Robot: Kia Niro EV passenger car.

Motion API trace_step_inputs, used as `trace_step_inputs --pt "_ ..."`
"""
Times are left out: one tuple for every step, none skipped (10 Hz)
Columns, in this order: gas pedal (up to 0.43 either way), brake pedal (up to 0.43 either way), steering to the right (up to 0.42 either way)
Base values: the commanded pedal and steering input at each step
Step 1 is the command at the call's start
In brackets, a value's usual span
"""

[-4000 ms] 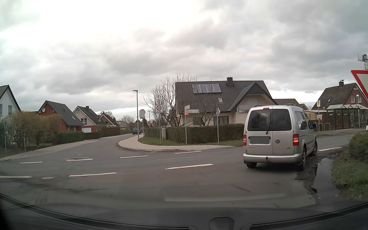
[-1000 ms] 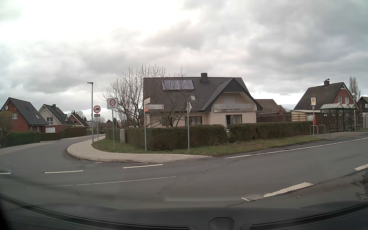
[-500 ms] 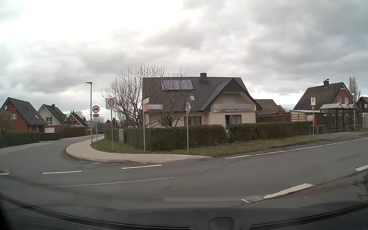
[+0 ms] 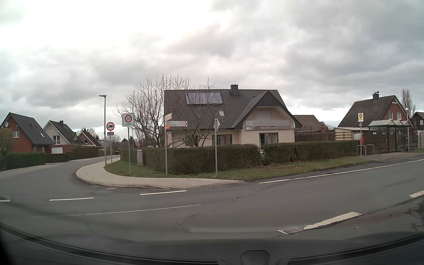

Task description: Follow the waypoints while adhering to traffic rules and regulations

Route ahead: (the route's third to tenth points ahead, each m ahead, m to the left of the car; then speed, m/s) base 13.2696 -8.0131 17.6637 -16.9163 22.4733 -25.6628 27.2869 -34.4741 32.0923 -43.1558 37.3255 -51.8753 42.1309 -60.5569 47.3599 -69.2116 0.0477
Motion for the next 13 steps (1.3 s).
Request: trace_step_inputs --pt "0.0 0.0 0.145" --pt "0.0 0.0 0.152" --pt "0.0 0.0 0.163" --pt "0.0 0.006 0.173" --pt "0.0 0.006 0.182" --pt "0.0 0.006 0.192" --pt "0.0 0.012 0.211" --pt "0.0 0.006 0.234" --pt "0.0 0.018 0.27" --pt "0.0 0.049 0.306" --pt "0.0 0.085 0.341" --pt "0.0 0.116 0.361" --pt "0.0 0.128 0.379"
